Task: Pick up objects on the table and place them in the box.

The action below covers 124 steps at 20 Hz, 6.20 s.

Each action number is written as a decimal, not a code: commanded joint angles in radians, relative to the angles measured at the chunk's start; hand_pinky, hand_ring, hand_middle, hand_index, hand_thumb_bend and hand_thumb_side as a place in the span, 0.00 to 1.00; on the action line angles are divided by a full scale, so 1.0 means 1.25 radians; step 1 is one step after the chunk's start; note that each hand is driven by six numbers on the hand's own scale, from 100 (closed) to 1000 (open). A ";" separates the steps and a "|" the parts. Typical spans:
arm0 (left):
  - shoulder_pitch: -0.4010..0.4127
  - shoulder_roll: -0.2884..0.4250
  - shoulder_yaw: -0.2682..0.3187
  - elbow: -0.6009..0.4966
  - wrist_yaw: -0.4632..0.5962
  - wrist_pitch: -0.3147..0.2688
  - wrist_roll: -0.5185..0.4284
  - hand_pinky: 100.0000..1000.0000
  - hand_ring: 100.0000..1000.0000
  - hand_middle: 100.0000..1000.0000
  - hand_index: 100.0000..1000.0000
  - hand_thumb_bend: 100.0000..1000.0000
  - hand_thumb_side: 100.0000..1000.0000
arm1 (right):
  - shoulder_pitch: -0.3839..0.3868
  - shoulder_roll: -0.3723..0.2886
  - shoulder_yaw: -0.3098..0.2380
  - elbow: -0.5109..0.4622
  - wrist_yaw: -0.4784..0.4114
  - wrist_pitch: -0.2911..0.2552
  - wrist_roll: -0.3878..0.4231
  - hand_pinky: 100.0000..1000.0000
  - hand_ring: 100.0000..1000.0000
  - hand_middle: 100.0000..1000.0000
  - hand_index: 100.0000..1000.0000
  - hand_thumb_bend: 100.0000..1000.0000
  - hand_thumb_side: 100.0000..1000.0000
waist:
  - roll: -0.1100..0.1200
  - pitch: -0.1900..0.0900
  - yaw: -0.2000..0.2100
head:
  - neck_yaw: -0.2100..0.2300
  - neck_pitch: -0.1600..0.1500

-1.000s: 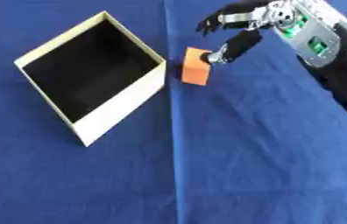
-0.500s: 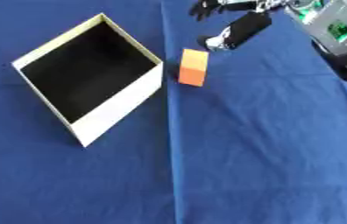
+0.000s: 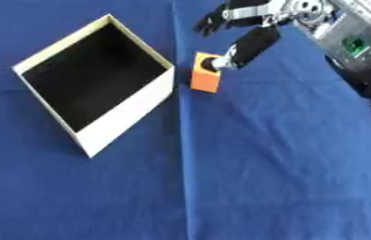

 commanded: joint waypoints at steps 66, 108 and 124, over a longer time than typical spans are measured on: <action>-0.018 -0.001 -0.006 -0.015 0.017 0.004 -0.038 0.35 0.48 0.55 0.65 0.00 0.61 | -0.160 0.206 -0.078 -0.029 -0.023 0.133 -0.133 0.59 0.54 0.37 0.57 0.00 0.00 | 0.001 -0.025 0.032 | -0.045 -0.012; -0.047 -0.004 -0.009 -0.015 0.026 0.006 -0.048 0.35 0.48 0.55 0.65 0.00 0.62 | -0.149 0.333 -0.088 0.263 0.253 -0.160 -0.060 0.86 0.92 0.87 0.94 0.25 0.61 | -0.030 0.002 0.090 | -0.069 -0.019; -0.035 -0.004 -0.003 -0.015 0.024 0.006 -0.043 0.35 0.48 0.55 0.65 0.00 0.61 | -0.135 0.193 -0.136 -0.080 0.036 -0.049 -0.050 0.81 0.83 0.75 0.90 0.00 0.63 | -0.019 -0.024 0.064 | -0.061 -0.010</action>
